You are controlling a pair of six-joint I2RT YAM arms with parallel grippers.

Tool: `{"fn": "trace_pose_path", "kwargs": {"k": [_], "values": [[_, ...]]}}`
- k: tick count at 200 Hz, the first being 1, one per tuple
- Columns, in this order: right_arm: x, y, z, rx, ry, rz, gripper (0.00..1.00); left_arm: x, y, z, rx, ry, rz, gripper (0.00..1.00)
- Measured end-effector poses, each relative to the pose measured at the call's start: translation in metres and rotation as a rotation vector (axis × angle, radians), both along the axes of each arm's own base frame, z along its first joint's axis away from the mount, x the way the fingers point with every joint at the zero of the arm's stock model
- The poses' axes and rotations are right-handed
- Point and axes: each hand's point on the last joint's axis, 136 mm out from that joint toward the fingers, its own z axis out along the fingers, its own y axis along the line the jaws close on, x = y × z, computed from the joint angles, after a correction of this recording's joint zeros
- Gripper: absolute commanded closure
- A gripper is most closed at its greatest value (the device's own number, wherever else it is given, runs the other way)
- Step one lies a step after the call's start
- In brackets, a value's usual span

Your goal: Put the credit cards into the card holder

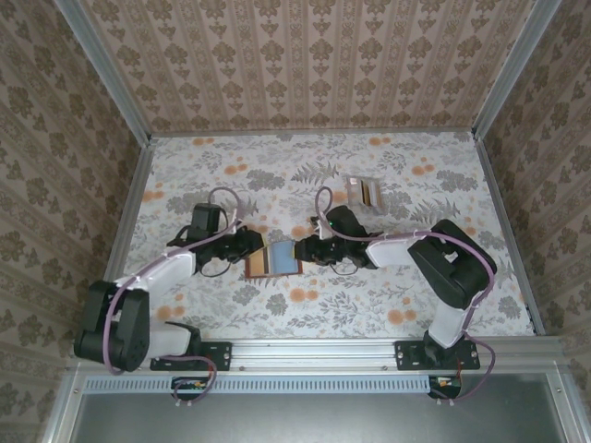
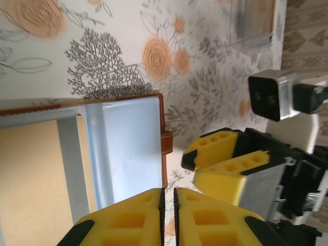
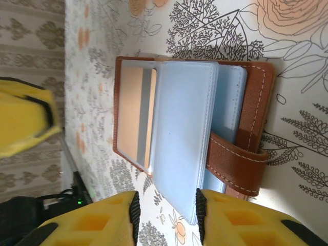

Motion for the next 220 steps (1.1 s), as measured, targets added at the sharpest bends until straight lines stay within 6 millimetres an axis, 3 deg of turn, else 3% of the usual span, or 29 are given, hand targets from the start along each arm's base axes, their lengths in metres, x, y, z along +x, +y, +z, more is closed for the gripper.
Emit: {"fn": "trace_pose_path", "kwargs": {"k": [18,47,69,112,146,180,220], "values": [[-0.002,0.005,-0.001,-0.084,-0.019,0.024,0.55,0.002,0.02,-0.001,0.046,0.017,0.059,0.74],[-0.011,0.02,0.004,-0.224,-0.075,0.072,0.52,-0.002,0.06,-0.024,0.177,0.107,0.168,0.67],[-0.016,0.028,0.01,-0.323,-0.124,0.086,0.47,-0.009,0.075,-0.038,0.231,0.151,0.202,0.64],[-0.016,0.029,0.002,-0.498,-0.18,0.096,0.45,-0.024,0.074,-0.064,0.234,0.215,0.185,0.65],[-0.012,0.024,-0.012,-0.594,-0.185,0.092,0.44,-0.021,0.067,-0.066,0.222,0.202,0.163,0.66],[-0.012,0.024,-0.028,-0.621,-0.167,0.112,0.5,-0.018,0.06,-0.069,0.206,0.199,0.148,0.78],[-0.011,0.03,-0.025,-0.617,-0.181,0.115,0.5,-0.02,0.053,-0.084,0.19,0.247,0.138,0.86]]}}
